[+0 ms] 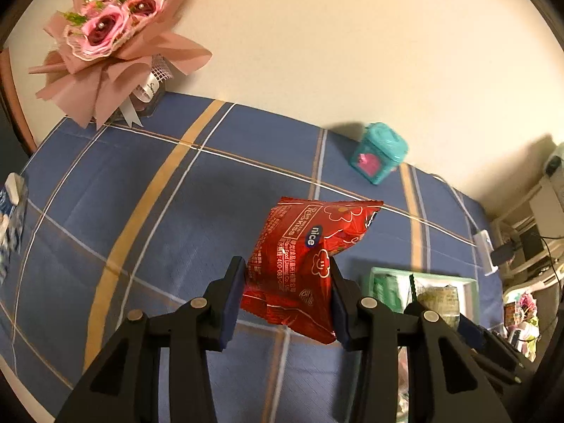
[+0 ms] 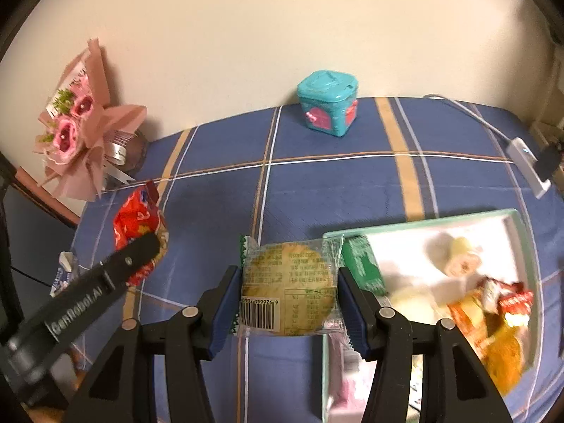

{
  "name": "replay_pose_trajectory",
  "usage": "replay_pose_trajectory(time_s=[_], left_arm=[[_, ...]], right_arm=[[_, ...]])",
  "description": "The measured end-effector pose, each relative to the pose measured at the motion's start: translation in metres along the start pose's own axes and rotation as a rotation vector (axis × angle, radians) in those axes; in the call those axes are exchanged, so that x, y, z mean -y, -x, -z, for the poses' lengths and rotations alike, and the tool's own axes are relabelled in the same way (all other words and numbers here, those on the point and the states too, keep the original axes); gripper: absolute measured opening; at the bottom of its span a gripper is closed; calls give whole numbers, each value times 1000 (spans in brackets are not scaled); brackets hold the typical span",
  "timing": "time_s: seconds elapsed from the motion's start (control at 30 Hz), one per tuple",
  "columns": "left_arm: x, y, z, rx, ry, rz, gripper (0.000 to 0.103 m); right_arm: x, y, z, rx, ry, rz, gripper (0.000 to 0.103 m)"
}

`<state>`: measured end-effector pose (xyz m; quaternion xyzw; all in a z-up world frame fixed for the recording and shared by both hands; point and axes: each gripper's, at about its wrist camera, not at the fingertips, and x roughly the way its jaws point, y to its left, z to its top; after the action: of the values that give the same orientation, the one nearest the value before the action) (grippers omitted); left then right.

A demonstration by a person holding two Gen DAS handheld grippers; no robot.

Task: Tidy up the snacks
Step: 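Carry the red bag and round biscuit over the white tray with both tools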

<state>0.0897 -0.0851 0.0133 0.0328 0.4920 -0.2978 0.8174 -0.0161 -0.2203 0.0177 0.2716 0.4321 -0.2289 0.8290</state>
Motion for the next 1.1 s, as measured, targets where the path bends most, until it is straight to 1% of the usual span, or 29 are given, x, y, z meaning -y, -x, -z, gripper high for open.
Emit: replay_pose_trajectory(time_s=[0.1,0.2,0.3,0.43,0.5,0.63,0.73,0.8,0.97,1.03,1.1], left_arm=[[16,15,18,12,-8,29,46],[30,28,33,31,-32,37,46],[40,39,46,51,-39,67,46],[49,51,62,78,-63,70,46],[53,54,67,80,-72,85,46],[59,51,75,62,-78,103,46],[64,45,79,37,-80,112,46],[67,40,82,18,-81,119,46],[80,31,87,-18,-106,142,46],[87,24,90,-40,-128,140,46],[94,18,93,-59,-153,137,46]], right_arm=[[8,21,9,17,-12,8,58],[20,40,21,38,-21,31,58],[30,53,34,53,-24,56,58],[47,68,48,66,-49,65,58],[54,76,53,78,-55,76,58],[63,87,61,99,-59,90,58],[68,93,61,116,-51,122,58],[73,93,60,117,-52,126,58],[88,81,61,77,-79,122,58],[102,70,62,45,-116,115,58],[114,60,64,21,-145,128,58]])
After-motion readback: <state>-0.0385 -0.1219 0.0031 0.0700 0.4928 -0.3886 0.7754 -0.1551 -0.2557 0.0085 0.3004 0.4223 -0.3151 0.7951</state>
